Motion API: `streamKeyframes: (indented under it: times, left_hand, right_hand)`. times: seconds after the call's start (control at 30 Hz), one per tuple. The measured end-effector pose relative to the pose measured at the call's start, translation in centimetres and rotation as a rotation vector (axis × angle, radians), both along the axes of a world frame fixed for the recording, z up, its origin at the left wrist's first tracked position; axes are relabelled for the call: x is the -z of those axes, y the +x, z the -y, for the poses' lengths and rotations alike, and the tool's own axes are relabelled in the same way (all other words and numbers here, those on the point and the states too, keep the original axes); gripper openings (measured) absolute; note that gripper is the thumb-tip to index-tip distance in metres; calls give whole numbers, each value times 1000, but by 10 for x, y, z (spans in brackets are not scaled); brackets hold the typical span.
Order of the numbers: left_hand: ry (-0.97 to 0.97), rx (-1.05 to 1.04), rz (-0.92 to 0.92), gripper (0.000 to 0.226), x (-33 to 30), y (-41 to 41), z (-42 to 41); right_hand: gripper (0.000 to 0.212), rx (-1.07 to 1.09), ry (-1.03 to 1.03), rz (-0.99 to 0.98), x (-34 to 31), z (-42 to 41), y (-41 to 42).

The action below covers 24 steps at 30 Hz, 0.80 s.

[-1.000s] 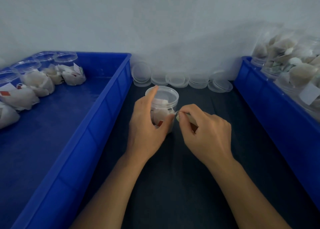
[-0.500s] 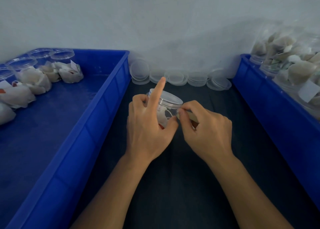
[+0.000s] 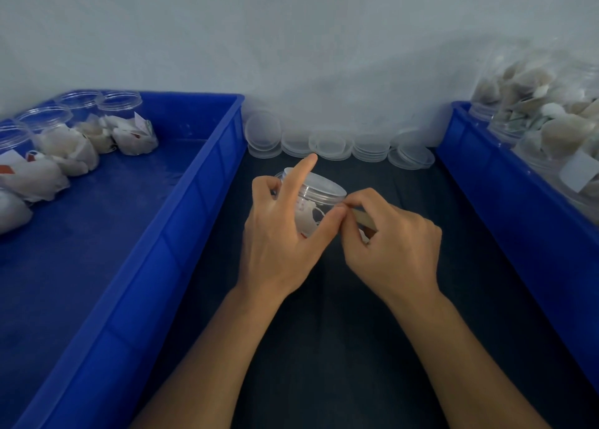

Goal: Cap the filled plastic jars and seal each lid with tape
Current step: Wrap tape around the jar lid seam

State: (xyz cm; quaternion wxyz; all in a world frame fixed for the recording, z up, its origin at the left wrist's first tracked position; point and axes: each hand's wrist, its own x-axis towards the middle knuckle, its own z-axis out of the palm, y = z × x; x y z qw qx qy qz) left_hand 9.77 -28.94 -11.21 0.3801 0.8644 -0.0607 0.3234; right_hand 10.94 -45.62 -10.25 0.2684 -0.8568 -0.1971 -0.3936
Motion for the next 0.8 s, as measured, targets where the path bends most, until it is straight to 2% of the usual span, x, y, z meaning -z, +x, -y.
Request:
streamKeyframes:
  times: [0.23, 0.37, 0.53, 0.8]
  left_hand:
    - [-32, 34, 17, 59, 1, 2, 0]
    - [-51, 64, 4, 54, 1, 2, 0]
    - [-65, 112, -23, 59, -3, -1, -2]
    - [4, 63, -42, 56, -8, -2, 1]
  right_hand:
    - [29, 24, 30, 30, -1, 0, 0]
    - [29, 30, 34, 14, -2, -1, -2]
    - [28, 35, 9, 16, -4, -1, -5]
    - [26, 76, -83, -144, -13, -1, -9]
